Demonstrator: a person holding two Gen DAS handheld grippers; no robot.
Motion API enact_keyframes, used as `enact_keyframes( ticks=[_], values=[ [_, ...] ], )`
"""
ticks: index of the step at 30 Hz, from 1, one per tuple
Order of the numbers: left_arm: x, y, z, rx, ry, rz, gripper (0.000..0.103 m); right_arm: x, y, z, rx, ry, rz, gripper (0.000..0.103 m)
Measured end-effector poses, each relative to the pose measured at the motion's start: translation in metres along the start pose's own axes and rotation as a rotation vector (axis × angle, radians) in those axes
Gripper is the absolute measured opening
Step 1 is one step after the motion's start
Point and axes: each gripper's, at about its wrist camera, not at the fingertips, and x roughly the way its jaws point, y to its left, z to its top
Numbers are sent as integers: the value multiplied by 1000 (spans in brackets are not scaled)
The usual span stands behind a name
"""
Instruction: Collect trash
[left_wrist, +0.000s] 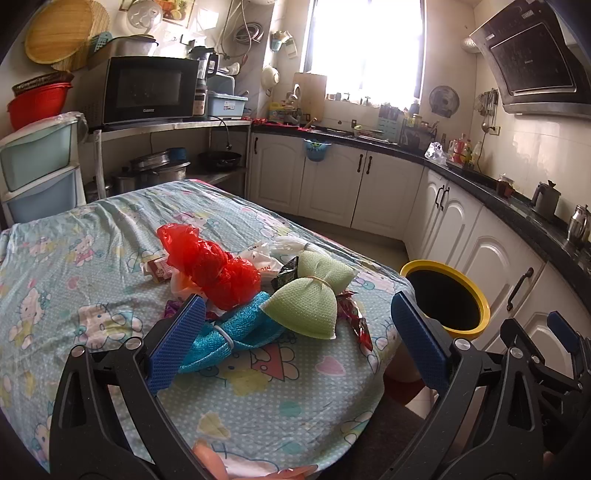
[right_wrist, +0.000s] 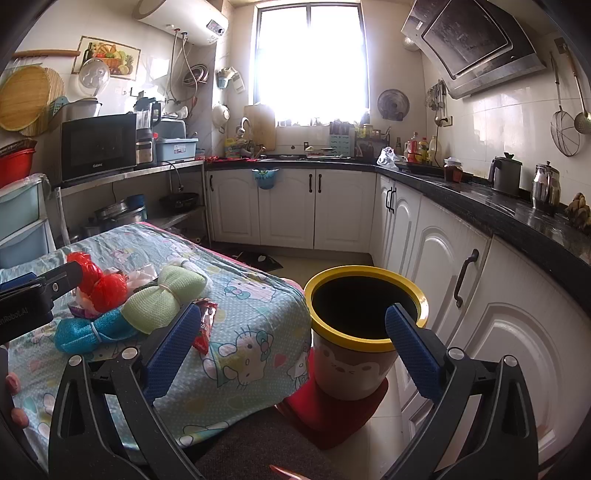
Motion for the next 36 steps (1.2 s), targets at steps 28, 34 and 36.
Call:
enact_keyframes(
  ticks=[28,34,36],
  values=[
    [0,0,0,0,-1,1,93,3,2,0,-1,3,1,97],
    [-4,8,9,-5,-1,3,93,3,5,2,-7,11,8,97],
    [-4,11,11,-6,-2,5,93,4,6,2,-9,15,18,97]
  ],
)
